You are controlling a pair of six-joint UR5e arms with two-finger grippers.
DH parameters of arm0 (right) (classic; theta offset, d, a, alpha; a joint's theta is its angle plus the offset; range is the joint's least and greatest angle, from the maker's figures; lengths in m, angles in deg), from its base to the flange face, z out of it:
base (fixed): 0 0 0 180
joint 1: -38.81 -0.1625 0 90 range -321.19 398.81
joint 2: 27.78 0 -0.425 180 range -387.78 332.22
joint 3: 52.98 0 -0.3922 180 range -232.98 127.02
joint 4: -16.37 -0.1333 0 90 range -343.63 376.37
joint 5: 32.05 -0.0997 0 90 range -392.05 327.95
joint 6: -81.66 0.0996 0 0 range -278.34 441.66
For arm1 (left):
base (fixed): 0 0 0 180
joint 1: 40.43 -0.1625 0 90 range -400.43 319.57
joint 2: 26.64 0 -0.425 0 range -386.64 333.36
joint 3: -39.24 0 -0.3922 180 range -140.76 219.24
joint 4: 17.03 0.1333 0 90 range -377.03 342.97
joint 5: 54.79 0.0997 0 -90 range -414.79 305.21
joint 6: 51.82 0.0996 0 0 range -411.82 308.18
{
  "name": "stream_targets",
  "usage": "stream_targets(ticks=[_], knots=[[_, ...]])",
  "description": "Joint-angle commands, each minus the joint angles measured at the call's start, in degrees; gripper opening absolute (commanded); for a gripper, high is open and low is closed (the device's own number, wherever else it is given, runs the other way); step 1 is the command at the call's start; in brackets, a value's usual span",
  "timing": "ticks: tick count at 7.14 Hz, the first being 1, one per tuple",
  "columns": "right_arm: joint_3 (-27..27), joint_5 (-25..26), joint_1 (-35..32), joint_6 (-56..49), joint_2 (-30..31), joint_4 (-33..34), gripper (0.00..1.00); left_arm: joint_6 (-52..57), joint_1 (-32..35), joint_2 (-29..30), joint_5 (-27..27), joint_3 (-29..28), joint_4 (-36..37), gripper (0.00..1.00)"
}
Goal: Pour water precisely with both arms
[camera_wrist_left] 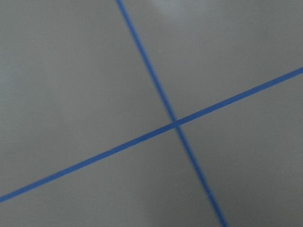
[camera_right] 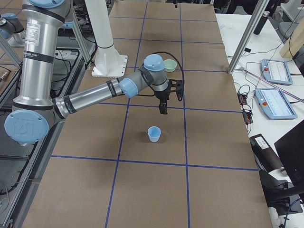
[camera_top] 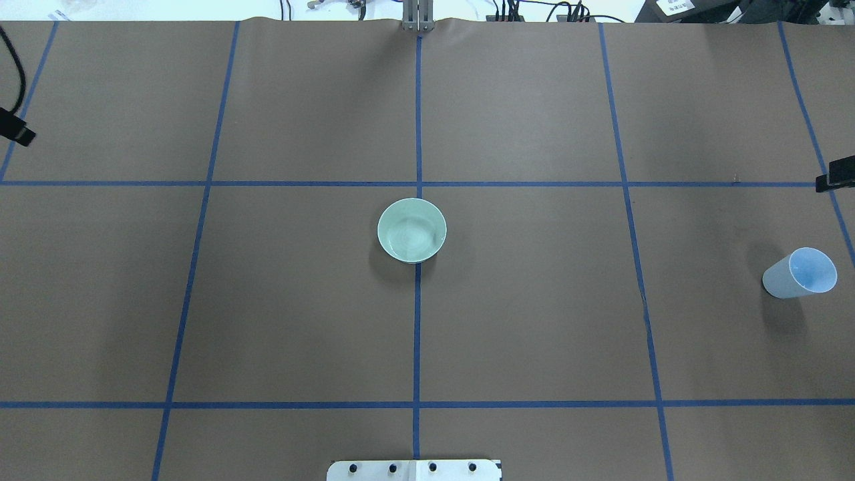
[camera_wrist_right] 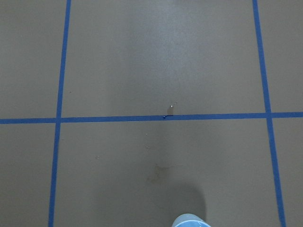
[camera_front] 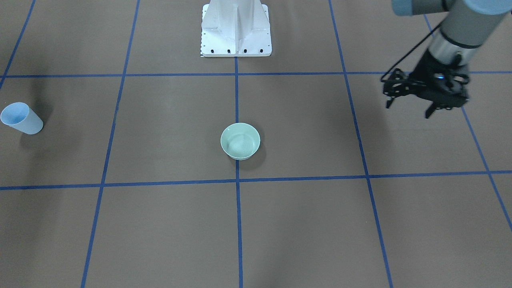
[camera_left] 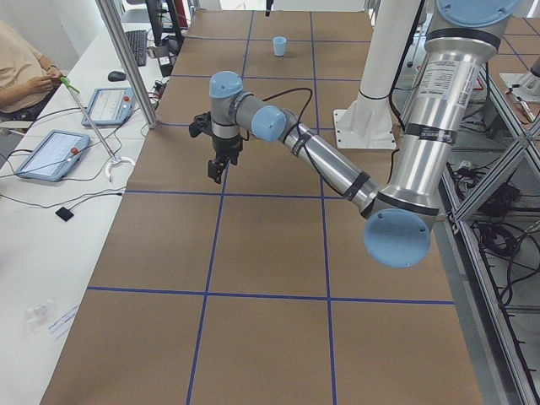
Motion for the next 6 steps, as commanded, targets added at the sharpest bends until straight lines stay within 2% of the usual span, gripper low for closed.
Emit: stream_targets(ticks=[1,2,3,4,6], knots=[[5.07,10.90,9.40,14.35,1.61,0.05,1.00,18.31,11.40,-2.64,-0.92,-7.50,-0.67,1.00],[6.57,17.23,13.89,19.72,3.19,0.05,1.00,20.23,15.53,-3.17,-0.31,-9.37,-0.94,1.00],[6.85,25.65,19.16,25.52,4.42,0.05,1.00,20.16,18.44,-4.83,1.00,-13.65,-2.24,1.00],[6.85,35.13,25.21,32.36,6.61,0.14,1.00,19.90,18.82,-5.37,1.01,-14.91,-6.61,1.00],[6.85,48.87,34.72,45.55,10.92,0.31,1.00,19.89,18.82,-6.33,1.01,-14.57,-7.18,1.00]])
